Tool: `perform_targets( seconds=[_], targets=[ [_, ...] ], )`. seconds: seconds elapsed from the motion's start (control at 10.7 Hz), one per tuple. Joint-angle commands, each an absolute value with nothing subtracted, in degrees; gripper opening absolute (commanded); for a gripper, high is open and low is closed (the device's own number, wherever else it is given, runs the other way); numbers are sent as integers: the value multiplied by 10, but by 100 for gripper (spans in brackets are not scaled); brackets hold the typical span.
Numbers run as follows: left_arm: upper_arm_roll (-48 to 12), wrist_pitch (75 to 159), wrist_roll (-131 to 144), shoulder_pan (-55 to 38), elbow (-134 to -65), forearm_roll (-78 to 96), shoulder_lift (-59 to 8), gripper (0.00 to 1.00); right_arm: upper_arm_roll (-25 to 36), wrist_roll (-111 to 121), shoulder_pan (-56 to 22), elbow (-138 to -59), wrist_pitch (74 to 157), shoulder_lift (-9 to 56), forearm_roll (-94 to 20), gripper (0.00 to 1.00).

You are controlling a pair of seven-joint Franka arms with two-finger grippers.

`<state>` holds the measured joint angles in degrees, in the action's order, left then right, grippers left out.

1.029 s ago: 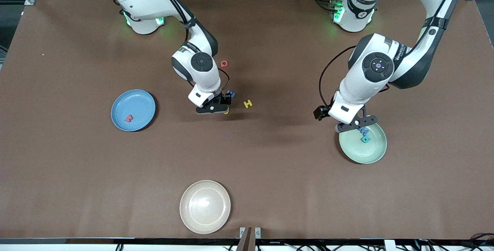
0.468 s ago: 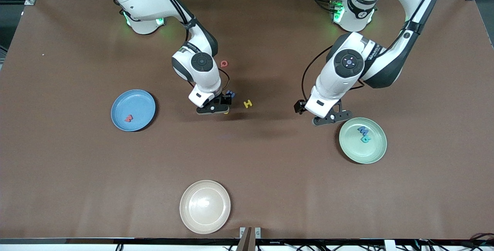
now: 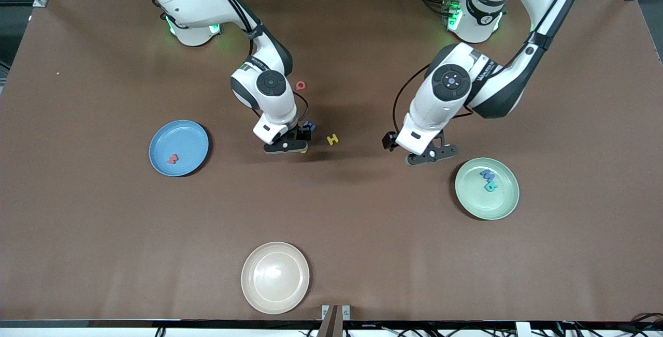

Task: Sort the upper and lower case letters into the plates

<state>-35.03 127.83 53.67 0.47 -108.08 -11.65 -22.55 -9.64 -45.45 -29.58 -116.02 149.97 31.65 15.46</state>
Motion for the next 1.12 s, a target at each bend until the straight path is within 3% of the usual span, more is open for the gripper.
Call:
perform_targets(
  seconds=[0.0, 1.03],
  targets=[
    [-326, 1309, 579, -31, -1079, -103, -236, 100, -107, -467, -286, -1155, 1502, 324, 165, 74],
    [-315, 1312, 599, -51, -1056, -74, -230, 100, -112, -482, -290, -1158, 1500, 324, 162, 74]
  ],
)
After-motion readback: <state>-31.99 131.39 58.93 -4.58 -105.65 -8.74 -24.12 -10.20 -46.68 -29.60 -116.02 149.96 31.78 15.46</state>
